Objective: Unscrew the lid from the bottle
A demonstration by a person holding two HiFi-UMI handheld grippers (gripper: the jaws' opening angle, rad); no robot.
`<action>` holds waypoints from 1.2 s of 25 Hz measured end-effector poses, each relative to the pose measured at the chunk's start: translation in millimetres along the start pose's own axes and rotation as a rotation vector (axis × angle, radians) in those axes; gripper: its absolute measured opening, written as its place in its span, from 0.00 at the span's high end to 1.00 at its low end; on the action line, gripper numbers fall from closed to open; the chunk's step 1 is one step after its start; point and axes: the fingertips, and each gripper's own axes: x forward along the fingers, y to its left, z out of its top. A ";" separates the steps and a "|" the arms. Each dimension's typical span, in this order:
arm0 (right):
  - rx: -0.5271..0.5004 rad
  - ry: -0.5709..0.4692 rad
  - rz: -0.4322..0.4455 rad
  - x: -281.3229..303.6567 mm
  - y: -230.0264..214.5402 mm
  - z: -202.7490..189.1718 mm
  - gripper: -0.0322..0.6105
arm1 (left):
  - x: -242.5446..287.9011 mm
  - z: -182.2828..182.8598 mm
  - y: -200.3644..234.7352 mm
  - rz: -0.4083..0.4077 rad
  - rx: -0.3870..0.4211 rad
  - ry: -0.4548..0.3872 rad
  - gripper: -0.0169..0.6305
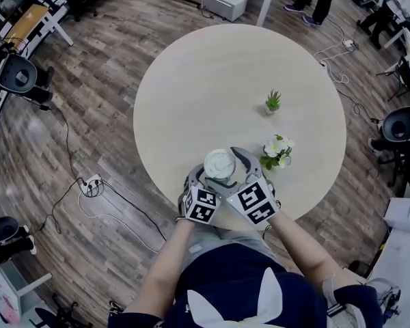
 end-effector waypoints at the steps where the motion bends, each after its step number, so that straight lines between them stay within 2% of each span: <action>1: 0.009 0.001 -0.019 1.2 -0.5 -1.8 0.26 | 0.0 -0.2 0.1 0.001 0.000 0.002 0.46; 8: 0.015 0.066 -0.092 11.1 -3.6 -19.1 0.26 | 0.1 1.6 -1.7 0.008 0.003 0.008 0.46; 12: 0.004 0.052 -0.099 11.9 -1.2 -20.9 0.28 | -1.5 0.4 -1.9 0.009 0.004 0.007 0.46; 18: -0.053 0.080 -0.003 14.8 0.1 -21.8 0.28 | 0.3 -1.7 -0.4 0.005 0.005 0.011 0.46; 30: -0.270 0.204 0.267 10.9 7.0 -25.1 0.28 | -1.2 -1.0 -2.8 -0.003 0.008 0.014 0.46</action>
